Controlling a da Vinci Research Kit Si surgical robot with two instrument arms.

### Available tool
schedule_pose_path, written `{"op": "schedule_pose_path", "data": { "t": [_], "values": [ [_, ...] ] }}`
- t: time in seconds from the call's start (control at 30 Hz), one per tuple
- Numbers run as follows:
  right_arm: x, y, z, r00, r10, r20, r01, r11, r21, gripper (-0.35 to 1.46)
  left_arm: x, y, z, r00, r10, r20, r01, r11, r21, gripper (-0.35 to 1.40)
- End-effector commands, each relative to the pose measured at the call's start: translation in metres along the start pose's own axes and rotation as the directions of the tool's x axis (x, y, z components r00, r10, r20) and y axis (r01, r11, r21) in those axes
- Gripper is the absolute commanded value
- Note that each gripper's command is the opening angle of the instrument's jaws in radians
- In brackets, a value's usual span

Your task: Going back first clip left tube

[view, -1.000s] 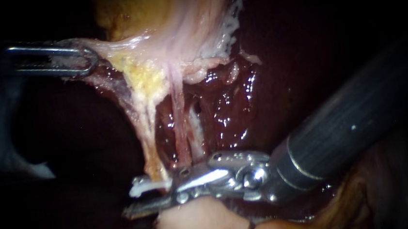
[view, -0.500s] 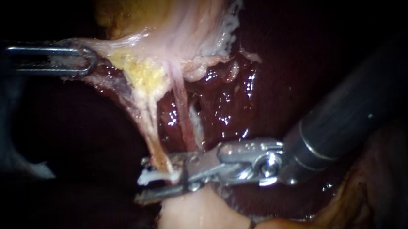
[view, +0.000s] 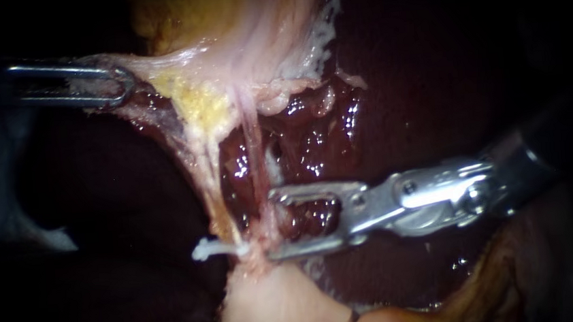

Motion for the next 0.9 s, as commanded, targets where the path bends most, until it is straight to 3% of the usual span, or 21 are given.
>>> {"op": "schedule_pose_path", "data": {
  "t": [0.03,0.33,0.9],
  "values": [
    [0.0,0.0002,-0.0006,1.0,-0.007,0.0,0.007,1.0,0.0,0.5,0.0,0.0,0.0,1.0,0.0,0.0,0.0,1.0,0.0,-0.35],
    [-0.0004,0.0019,-0.0043,1.0,-0.028,0.0,0.028,1.0,0.004,0.5,0.0,0.0,0.0,1.0,0.0,0.0,0.0,1.0,0.0,-0.35],
    [-0.0002,0.003,-0.0067,0.998,-0.056,0.0,0.056,0.998,0.01,0.5,-0.0002,0.0,0.0008,1.0,0.001,-0.004,-0.001,1.0,0.005,-0.35]
  ]
}}
